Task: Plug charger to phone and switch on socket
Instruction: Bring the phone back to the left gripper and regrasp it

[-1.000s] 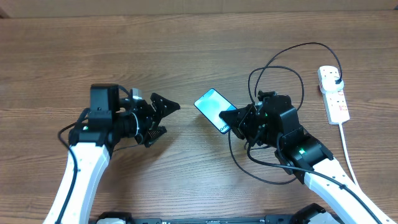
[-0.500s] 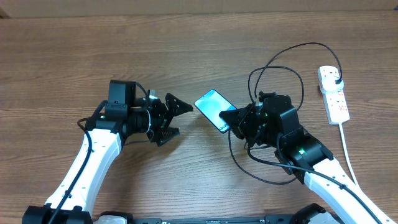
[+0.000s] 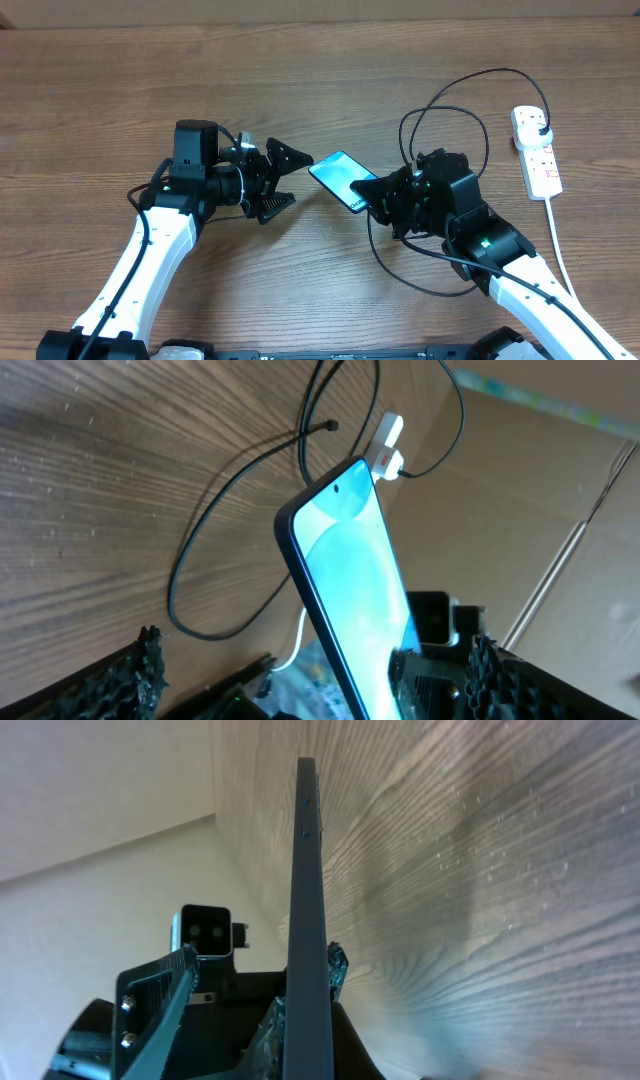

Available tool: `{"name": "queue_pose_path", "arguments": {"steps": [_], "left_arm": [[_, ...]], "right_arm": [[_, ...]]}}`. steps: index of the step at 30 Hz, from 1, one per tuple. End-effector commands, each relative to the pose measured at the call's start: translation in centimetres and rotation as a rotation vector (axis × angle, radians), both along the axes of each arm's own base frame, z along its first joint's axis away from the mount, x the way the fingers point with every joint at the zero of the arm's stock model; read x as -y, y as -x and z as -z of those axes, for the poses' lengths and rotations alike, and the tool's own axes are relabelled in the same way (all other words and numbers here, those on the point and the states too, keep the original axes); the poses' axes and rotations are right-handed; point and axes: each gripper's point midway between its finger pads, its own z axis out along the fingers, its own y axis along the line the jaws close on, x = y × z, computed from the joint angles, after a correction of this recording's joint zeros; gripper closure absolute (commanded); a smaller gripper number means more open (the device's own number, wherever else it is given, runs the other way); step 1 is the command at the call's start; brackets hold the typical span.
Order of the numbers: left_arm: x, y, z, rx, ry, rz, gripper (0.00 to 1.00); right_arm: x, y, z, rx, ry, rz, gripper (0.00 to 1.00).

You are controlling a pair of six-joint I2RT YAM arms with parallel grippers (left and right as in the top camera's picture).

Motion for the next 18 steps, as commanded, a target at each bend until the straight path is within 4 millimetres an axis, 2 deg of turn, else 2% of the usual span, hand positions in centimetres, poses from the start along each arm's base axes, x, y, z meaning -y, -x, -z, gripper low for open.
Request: {"name": "queue_pose_path", "arguments": {"steps": [1,6,9,14,18], "left_arm": [[0.3,0.2,0.2,-0.097,0.031,-0.041,0.02],[0.3,0.2,0.2,-0.224,0.071,-0.114,0.09],[0.3,0.2,0.2,-0.255,0.081,-0.132,0.15],[0.3,0.2,0.2,-0.263,0.083,-0.136,0.18],[0.4,0.3,0.1,-0.271,0.091,-0.134,0.26]], "right_arm": [[-0.3,-0.3,-1.9,0.004,-0.063,0.026,0.96],[-0.6,-0.4,-1.4,-0.093,-0.110,0.083,0.96],[-1.7,0.0,-1.7,-0.095,-0.135,0.061,0.96],[-4.4,0.6,-2.9,-0.032,-0.170,-0.013,0.96],[-5.6,0.9,-2.2,-0.058,-0.168,-0.001,0.96]]}}
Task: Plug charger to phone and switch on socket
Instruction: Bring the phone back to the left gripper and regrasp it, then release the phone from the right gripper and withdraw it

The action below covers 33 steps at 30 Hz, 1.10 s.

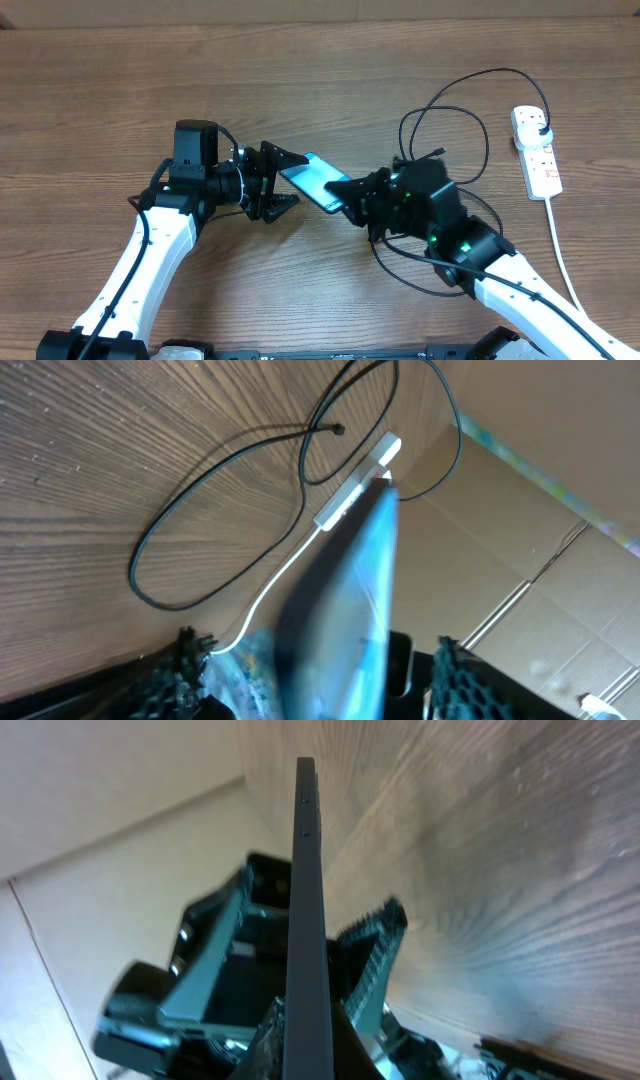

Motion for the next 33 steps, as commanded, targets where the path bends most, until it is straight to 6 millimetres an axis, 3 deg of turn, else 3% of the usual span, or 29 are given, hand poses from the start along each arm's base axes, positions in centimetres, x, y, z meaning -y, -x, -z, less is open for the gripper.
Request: {"name": "queue_pose_path", "arguments": {"steps": [1,9,17,24,26,29,33], "left_arm": [[0.4,0.4,0.0,-0.040,0.024,0.002,0.29],[0.5,0.4,0.0,-0.087,0.041,-0.023,0.56],[0.4,0.4,0.0,-0.086,0.038,-0.025,0.79],[0.2,0.1,0.3,-0.083,0.020,-0.041,0.96],[0.2,0.1,0.3,-0.083,0.019,-0.042,0.96],[0.0,-0.1,0.5,-0.080,0.003,-0.056,0.96],[-0.6,-0.6,1.0,-0.060,-0.040,-0.082,0.96]], "right_arm": [[-1.0,-0.1,-0.2,-0.030,-0.017,0.026,0.96],[-2.8,0.5,0.0,-0.052,-0.047,-0.004,0.96],[-3.1,0.8,0.0,-0.106,-0.080,0.004,0.96],[-3.9,1.2,-1.6,-0.072,-0.138,-0.052,0.96],[-4.0,1.1,-1.8,-0.064,-0.146,-0.056,0.91],[-4.0,1.3,-1.6,-0.073,-0.139,-0.061,0.68],[-3.7,1.6,-0.6,-0.065,-0.090,-0.075,0.58]]}}
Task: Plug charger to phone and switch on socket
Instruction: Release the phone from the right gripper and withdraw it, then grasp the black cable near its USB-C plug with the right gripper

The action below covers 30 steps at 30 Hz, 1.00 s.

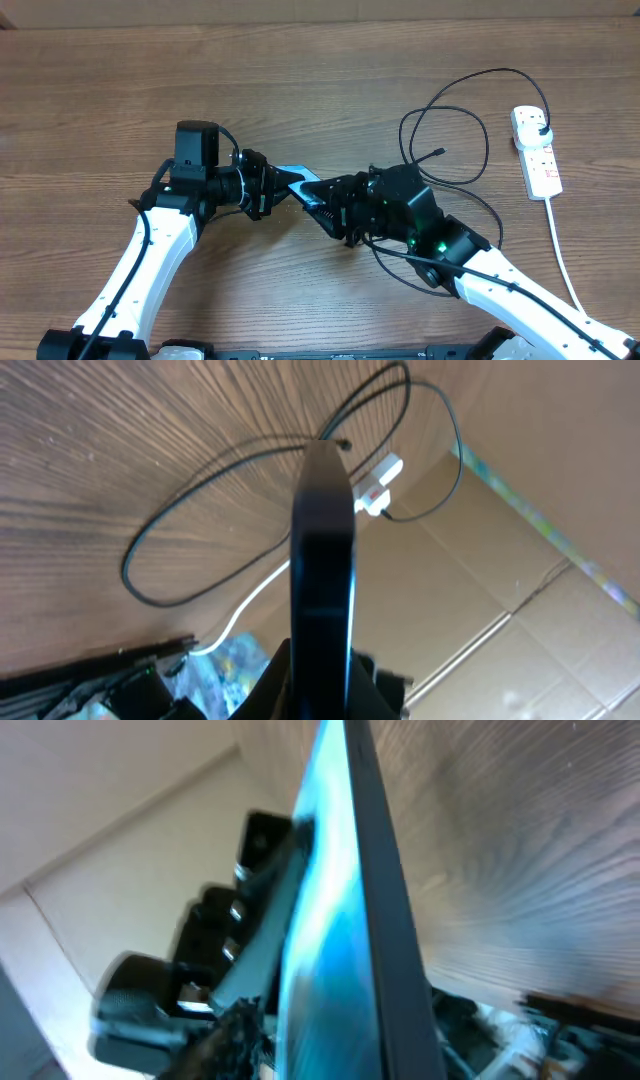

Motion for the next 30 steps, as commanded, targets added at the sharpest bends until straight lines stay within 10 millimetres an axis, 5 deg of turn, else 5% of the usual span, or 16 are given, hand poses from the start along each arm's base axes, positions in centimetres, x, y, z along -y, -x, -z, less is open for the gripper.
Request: {"name": "queue_pose_path", "arguments": {"steps": [1,7,11,15,21,25,30], "left_arm": [[-0.5,-0.6,0.7,0.047,-0.066,-0.009,0.96],[-2.0,-1.8,1.9,0.192,-0.232,0.010,0.95],[-2.1,-1.4,2.2,0.276,-0.277,0.093,0.96],[-2.2,-0.1,3.0,0.255,-0.298,0.148,0.96],[-2.3,1.0,3.6,0.218,-0.305,0.175,0.96],[-2.1,1.1,3.4,0.217,-0.291,0.181,0.96],[-2.0,1.1,3.4,0.217,-0.289,0.182,0.96]], "right_arm": [[-0.2,0.6,-0.6,0.085,0.036,-0.067,0.56],[2.2,-1.4,2.0,0.365,0.332,-0.074,0.29],[4.6,-2.7,3.7,0.502,0.557,-0.080,0.00],[7.0,-3.5,5.2,0.635,0.797,-0.144,0.00],[11.8,-4.2,7.0,0.598,1.085,-0.085,0.00],[12.0,-4.6,6.2,0.589,1.073,-0.080,0.01],[16.5,-6.8,3.6,0.455,1.133,0.004,0.05]]}}
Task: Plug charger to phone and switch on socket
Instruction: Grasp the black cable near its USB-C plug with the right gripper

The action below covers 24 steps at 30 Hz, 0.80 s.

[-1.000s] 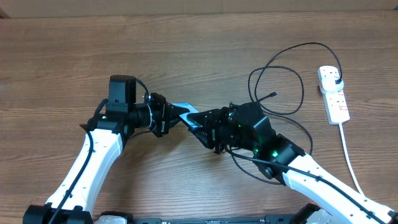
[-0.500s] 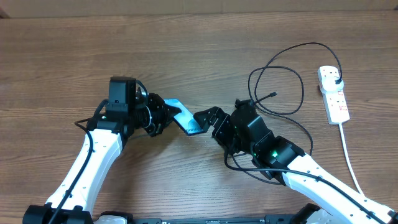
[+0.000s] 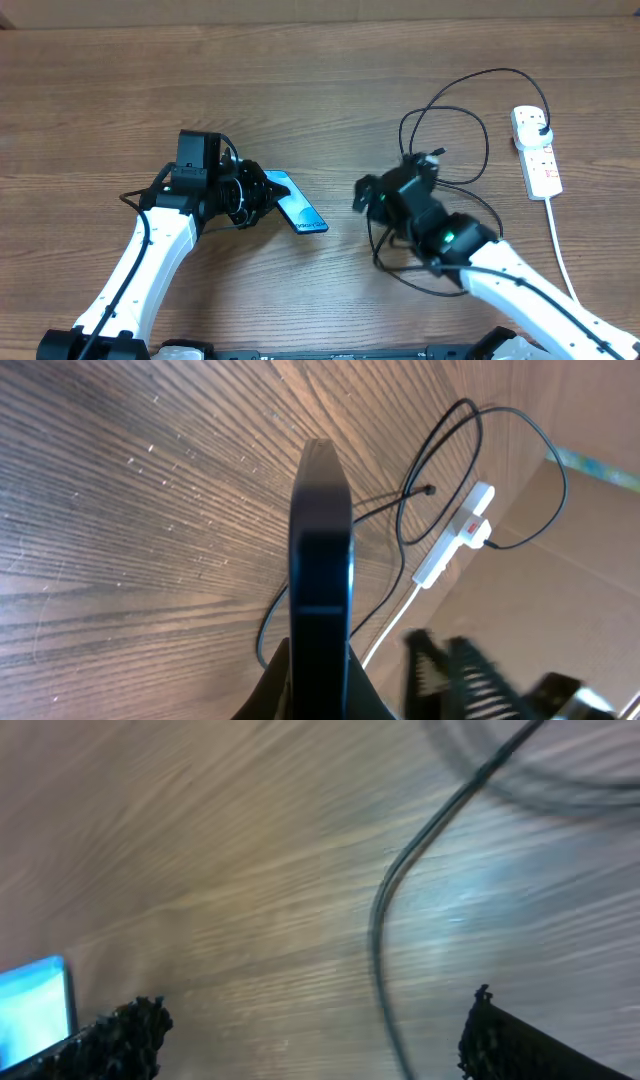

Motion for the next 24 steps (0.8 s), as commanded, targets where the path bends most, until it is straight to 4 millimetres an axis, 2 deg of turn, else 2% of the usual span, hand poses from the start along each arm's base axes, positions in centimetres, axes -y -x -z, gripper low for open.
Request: {"name": "queue_pose_path", "arguments": {"steps": [1,4,6,9,14,19,24], "left_arm": [[0.6,0.2,-0.3,0.013,0.021,0.035,0.96],[0.6,0.2,-0.3,0.013,0.021,0.035,0.96],[0.6,0.2,-0.3,0.014,0.021,0.035,0.96],[0.6,0.2,-0.3,0.013,0.022,0.035,0.96],[0.6,0.2,-0.3,0.013,0.022,0.036,0.96],[0.5,0.7,-0.1,-0.011,0.019,0.036,0.96],[0.5,0.9,0.0,-0.025,0.018,0.036,0.96]], "right_arm": [[3.9,-3.5,-4.2,0.039,0.019,0.140,0.05],[7.2,-5.1,-4.2,-0.038,0.043,0.232,0.09],[8.6,-6.1,-3.6,-0.086,0.056,0.252,0.13],[10.2,-7.7,-1.5,-0.198,0.067,0.271,0.16],[11.1,-10.1,2.3,-0.330,0.097,0.301,0.32],[10.8,-11.6,5.6,-0.371,0.076,0.370,0.37],[10.8,-11.8,8.0,-0.415,0.038,0.474,0.41]]}}
